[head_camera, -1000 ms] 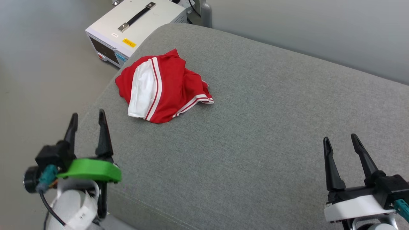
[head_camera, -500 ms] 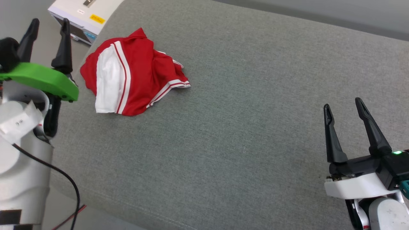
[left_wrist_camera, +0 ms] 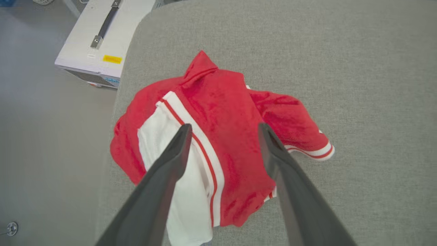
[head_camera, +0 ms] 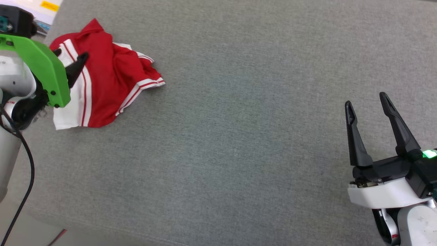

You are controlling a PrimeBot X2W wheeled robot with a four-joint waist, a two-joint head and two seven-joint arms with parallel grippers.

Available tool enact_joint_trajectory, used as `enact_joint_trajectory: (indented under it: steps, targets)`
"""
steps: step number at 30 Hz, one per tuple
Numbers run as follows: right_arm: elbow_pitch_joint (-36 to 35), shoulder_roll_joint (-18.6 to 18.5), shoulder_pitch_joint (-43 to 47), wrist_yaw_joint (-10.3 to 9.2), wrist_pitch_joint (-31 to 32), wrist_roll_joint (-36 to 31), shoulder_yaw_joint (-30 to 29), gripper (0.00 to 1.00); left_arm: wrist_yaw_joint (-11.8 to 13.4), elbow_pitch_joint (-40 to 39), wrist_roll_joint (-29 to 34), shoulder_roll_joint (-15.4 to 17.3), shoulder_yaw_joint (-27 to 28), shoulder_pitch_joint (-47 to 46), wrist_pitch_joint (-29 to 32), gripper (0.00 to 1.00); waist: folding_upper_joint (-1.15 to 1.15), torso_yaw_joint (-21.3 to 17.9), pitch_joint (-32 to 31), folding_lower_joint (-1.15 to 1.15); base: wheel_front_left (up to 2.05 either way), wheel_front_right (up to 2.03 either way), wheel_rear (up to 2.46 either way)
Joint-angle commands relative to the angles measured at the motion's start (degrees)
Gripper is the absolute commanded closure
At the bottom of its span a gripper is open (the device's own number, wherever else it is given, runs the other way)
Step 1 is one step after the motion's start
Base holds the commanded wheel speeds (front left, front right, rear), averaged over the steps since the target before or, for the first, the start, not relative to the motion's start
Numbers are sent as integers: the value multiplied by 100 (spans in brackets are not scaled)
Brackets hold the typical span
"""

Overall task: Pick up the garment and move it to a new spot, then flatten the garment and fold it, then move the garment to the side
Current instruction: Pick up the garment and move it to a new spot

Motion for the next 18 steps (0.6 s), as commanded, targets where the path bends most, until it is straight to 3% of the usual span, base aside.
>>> enact_joint_trajectory:
  steps: [1,8,18]
  targets:
    - [-35,-37,-114,-4,-27,47,3,0,-16,35,-198,53,-95,-145,179,0,0,-196,220,-1,0,0,0]
    - [-81,-96,-213,-4,-27,79,-35,0,-16,171,-551,182,-721,-223,867,0,0,-351,491,-1,0,0,0]
    - [-57,-111,-373,-4,-27,107,15,0,-16,1080,-774,-114,-1348,-130,1195,0,0,-448,739,-1,0,0,0]
